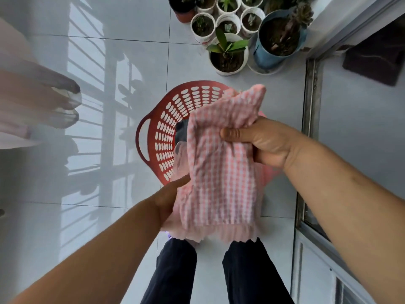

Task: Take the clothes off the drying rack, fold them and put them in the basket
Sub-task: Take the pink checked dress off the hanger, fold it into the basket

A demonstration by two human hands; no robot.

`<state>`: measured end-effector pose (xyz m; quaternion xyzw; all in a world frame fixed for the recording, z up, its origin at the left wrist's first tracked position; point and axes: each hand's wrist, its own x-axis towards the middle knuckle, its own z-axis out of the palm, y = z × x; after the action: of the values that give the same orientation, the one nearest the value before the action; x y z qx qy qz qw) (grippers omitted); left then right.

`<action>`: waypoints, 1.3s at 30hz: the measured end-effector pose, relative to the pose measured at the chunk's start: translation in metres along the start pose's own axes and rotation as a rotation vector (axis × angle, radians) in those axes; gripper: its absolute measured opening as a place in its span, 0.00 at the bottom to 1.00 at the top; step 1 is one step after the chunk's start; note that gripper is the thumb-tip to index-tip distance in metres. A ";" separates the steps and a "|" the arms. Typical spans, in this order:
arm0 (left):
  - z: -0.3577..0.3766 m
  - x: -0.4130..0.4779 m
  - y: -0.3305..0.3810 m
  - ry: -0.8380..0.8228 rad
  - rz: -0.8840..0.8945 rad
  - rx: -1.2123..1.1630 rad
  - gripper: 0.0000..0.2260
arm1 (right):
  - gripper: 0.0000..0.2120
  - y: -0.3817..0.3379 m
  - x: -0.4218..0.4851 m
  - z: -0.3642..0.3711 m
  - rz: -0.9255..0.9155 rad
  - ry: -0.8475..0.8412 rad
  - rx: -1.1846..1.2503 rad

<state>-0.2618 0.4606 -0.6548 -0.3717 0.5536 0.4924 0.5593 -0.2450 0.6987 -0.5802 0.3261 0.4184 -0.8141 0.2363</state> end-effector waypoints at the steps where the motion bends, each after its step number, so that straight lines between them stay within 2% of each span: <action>1: -0.003 -0.006 -0.002 -0.126 -0.040 -0.062 0.19 | 0.13 0.007 0.014 -0.007 0.045 0.033 0.015; 3: -0.015 -0.015 -0.008 -0.300 -0.078 -0.089 0.27 | 0.16 0.025 0.039 -0.021 0.135 0.095 0.020; 5: -0.029 -0.018 -0.019 -0.298 -0.061 -0.061 0.30 | 0.22 0.045 0.062 -0.030 0.213 0.149 0.016; 7: -0.039 -0.019 -0.032 -0.271 0.046 0.121 0.28 | 0.26 0.065 0.082 -0.037 0.274 0.212 0.017; 9: -0.043 -0.022 -0.040 -0.256 0.133 0.331 0.25 | 0.21 0.082 0.098 -0.042 0.324 0.261 0.013; 12: -0.046 -0.017 -0.043 -0.184 0.129 0.424 0.24 | 0.12 0.100 0.114 -0.045 0.376 0.322 -0.001; 14: -0.045 -0.015 -0.039 -0.122 0.148 0.471 0.24 | 0.14 0.113 0.124 -0.047 0.377 0.408 -0.067; 16: -0.045 -0.010 -0.037 -0.064 0.136 0.500 0.23 | 0.27 0.125 0.132 -0.053 0.352 0.525 -0.218; 18: -0.044 -0.007 -0.033 -0.039 0.112 0.504 0.19 | 0.40 0.128 0.132 -0.054 0.349 0.613 -0.528; 20: -0.043 -0.002 -0.030 -0.004 0.079 0.522 0.16 | 0.40 0.126 0.122 -0.048 0.303 0.643 -0.886; 22: -0.043 0.000 -0.025 0.027 0.051 0.542 0.18 | 0.36 0.120 0.098 -0.032 0.097 0.600 -1.141; 24: -0.043 0.001 -0.017 0.028 0.030 0.530 0.19 | 0.40 0.114 0.064 -0.012 -0.061 0.331 -1.272; 26: -0.041 0.001 -0.007 -0.002 0.014 0.524 0.19 | 0.51 0.113 0.027 0.009 0.010 -0.038 -1.389; 27: -0.040 0.001 -0.003 -0.017 0.004 0.521 0.20 | 0.55 0.120 0.010 0.017 0.053 -0.158 -1.476; 28: -0.039 0.002 0.001 -0.027 -0.006 0.522 0.22 | 0.59 0.131 -0.003 0.022 0.049 -0.210 -1.561; 31: -0.037 0.008 0.010 -0.055 -0.076 0.499 0.29 | 0.67 0.163 -0.027 0.025 -0.045 -0.127 -1.787; 33: -0.036 0.013 0.013 -0.080 -0.130 0.465 0.35 | 0.68 0.177 -0.027 0.019 -0.072 -0.016 -1.783; 36: -0.036 0.019 0.015 -0.097 -0.154 0.443 0.38 | 0.54 0.183 -0.021 0.016 -0.134 0.110 -1.723; 39: -0.025 0.013 0.023 -0.042 -0.033 0.708 0.34 | 0.38 0.173 -0.016 0.020 -0.102 0.076 -1.725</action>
<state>-0.2920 0.4437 -0.6678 -0.1535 0.6723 0.2686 0.6725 -0.1266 0.5906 -0.6509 0.0406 0.9119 -0.2104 0.3501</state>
